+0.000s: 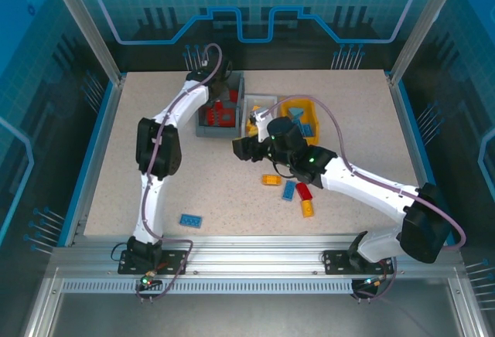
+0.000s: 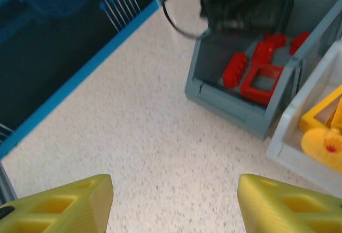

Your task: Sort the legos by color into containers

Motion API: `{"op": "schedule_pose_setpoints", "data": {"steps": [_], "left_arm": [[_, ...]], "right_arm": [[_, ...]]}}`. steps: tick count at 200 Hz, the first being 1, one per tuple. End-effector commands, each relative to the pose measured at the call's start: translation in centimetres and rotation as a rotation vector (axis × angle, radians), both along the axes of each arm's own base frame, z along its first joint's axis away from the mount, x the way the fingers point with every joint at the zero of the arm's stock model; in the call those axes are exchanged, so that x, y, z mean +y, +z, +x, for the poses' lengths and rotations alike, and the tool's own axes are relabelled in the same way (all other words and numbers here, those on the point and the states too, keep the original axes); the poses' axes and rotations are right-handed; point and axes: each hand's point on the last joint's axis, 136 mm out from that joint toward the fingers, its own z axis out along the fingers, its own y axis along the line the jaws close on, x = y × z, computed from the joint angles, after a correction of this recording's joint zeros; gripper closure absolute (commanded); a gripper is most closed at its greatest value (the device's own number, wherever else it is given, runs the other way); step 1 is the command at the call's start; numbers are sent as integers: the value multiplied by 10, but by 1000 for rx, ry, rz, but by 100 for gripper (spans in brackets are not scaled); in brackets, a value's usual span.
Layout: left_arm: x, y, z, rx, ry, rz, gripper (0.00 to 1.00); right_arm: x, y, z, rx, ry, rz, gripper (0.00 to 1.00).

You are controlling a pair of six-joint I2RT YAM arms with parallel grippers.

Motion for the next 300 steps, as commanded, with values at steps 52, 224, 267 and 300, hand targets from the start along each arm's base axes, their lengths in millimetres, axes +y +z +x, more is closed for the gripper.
{"op": "schedule_pose_setpoints", "data": {"steps": [52, 224, 267, 300], "left_arm": [[42, 113, -186, -115, 197, -303, 45], [121, 106, -449, -166, 415, -458, 46], [118, 107, -448, -169, 402, -475, 46], [100, 114, -437, -172, 321, -532, 45]], "right_arm": [[82, -111, -125, 2, 527, -405, 28], [171, -228, -156, 118, 727, -666, 56], [172, -222, -149, 114, 699, -652, 74], [160, -183, -130, 84, 620, -571, 77]]}}
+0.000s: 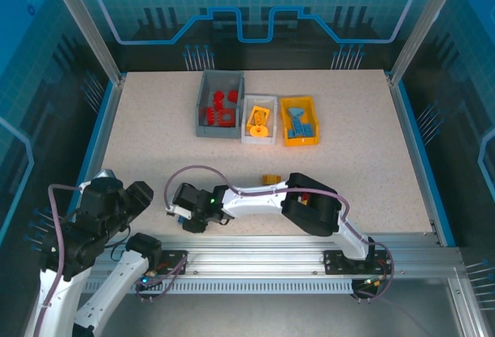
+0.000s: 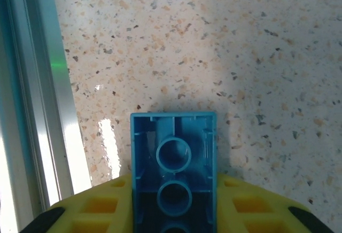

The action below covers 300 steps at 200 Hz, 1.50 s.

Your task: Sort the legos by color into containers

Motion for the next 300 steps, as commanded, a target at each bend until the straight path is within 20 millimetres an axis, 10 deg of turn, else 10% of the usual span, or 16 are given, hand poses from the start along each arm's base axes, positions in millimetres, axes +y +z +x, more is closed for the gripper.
{"op": "schedule_pose_setpoints", "data": {"steps": [1, 55, 126, 212, 300], "left_arm": [[-15, 11, 6, -39, -66, -51, 45], [-99, 28, 66, -72, -357, -318, 46], [-240, 29, 144, -109, -635, -220, 44], [-323, 6, 162, -115, -731, -99, 44], [-340, -25, 145, -67, -781, -11, 45]], "right_arm": [[-17, 31, 19, -7, -82, 50, 77], [-130, 108, 105, -51, -461, 163, 77], [-340, 129, 224, -28, -1145, 99, 75], [-363, 86, 331, 80, -1220, 18, 72], [-355, 85, 348, 175, -1146, 167, 49]]}}
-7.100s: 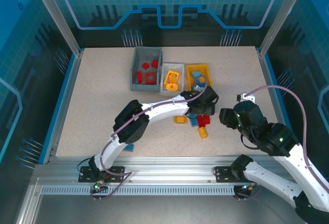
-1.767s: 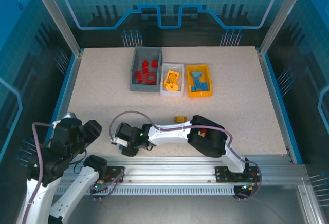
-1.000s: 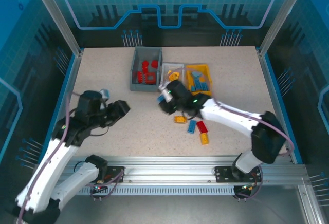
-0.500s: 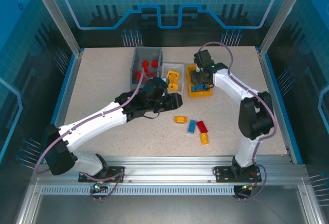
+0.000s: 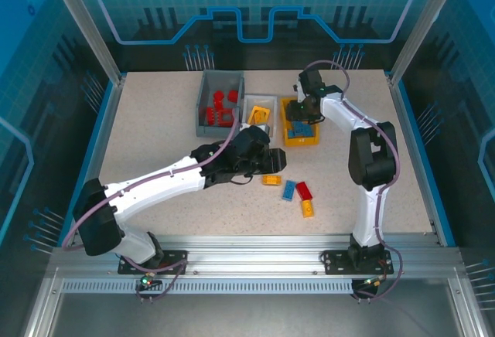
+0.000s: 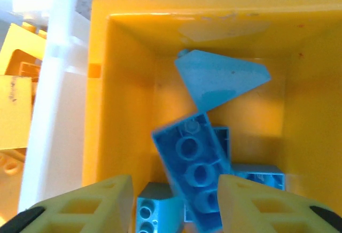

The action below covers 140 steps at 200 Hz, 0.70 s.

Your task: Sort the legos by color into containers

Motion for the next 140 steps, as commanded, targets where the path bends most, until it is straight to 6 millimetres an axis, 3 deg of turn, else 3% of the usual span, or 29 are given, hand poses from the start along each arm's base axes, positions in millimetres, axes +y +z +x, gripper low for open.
{"op": "schedule_pose_setpoints", "data": {"steps": [1, 30, 70, 104, 140], "left_arm": [[-5, 2, 3, -44, -7, 26, 44], [-6, -9, -3, -30, -17, 52, 45], [-18, -31, -11, 26, -28, 91, 44], [-30, -64, -20, 88, -31, 174, 43], [-8, -85, -4, -12, -136, 432, 31]], "right_arm": [[5, 16, 3, -26, 26, 75, 49], [4, 41, -3, -74, 22, 93, 51], [-6, 103, -30, -209, -2, 67, 54], [-22, 125, -86, -232, -76, 29, 55], [-11, 116, -161, -222, -32, 63, 49]]}}
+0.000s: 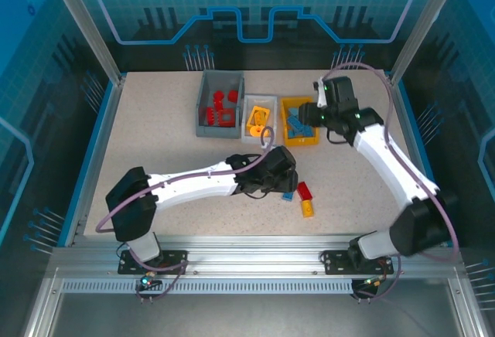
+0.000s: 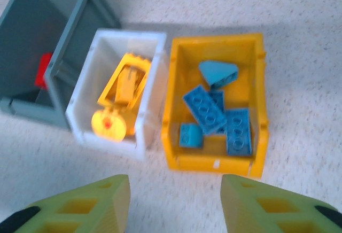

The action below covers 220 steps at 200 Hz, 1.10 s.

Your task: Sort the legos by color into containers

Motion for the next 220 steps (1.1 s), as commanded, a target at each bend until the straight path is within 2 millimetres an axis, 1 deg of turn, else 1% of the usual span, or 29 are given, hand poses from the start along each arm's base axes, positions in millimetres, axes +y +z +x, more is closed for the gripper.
{"op": "schedule_pose_setpoints", "data": {"steps": [1, 13, 29, 36, 40, 43, 48, 50, 54, 61, 75, 99, 137, 160, 178, 192, 201, 220], "left_arm": [[20, 0, 16, -92, -88, 187, 31], [35, -8, 25, -84, -157, 269, 27], [47, -17, 30, -59, -284, 294, 25], [48, -19, 31, -64, -358, 293, 24], [47, -20, 30, -67, -400, 288, 23], [47, -20, 30, -75, -437, 291, 22], [46, -21, 30, -93, -491, 300, 20], [45, -22, 30, -98, -515, 301, 15], [44, -24, 28, -109, -563, 309, 11], [40, -26, 27, -128, -636, 320, 8], [36, -35, 27, -160, -748, 350, 9], [27, -54, 30, -218, -901, 373, 10], [18, -75, 45, -248, -981, 404, 11], [15, -87, 50, -245, -1008, 432, 12], [15, -95, 53, -236, -1007, 444, 16], [14, -99, 52, -225, -1015, 442, 22], [14, -102, 53, -214, -1015, 441, 29], [14, -106, 52, -189, -1008, 441, 50]], "right_arm": [[3, -27, -46, 81, 2, -13, 49], [5, -35, -71, 97, 10, 7, 47], [12, -48, -103, 121, 22, 54, 44], [14, -53, -115, 130, 25, 67, 42], [16, -51, -120, 126, 29, 80, 41], [16, -60, -127, 143, 30, 77, 41], [17, -64, -134, 150, 31, 81, 40], [16, -65, -137, 151, 29, 81, 40], [17, -68, -142, 153, 27, 84, 39], [16, -70, -149, 155, 23, 87, 39], [11, -72, -158, 149, 1, 93, 38], [2, -62, -166, 103, -25, 120, 37], [-7, -47, -176, 62, -53, 181, 35], [-10, -47, -181, 70, -64, 198, 35], [-13, -46, -185, 67, -70, 205, 35], [-15, -46, -187, 66, -73, 207, 35], [-16, -47, -187, 65, -76, 207, 35], [-16, -49, -187, 69, -79, 205, 35]]}}
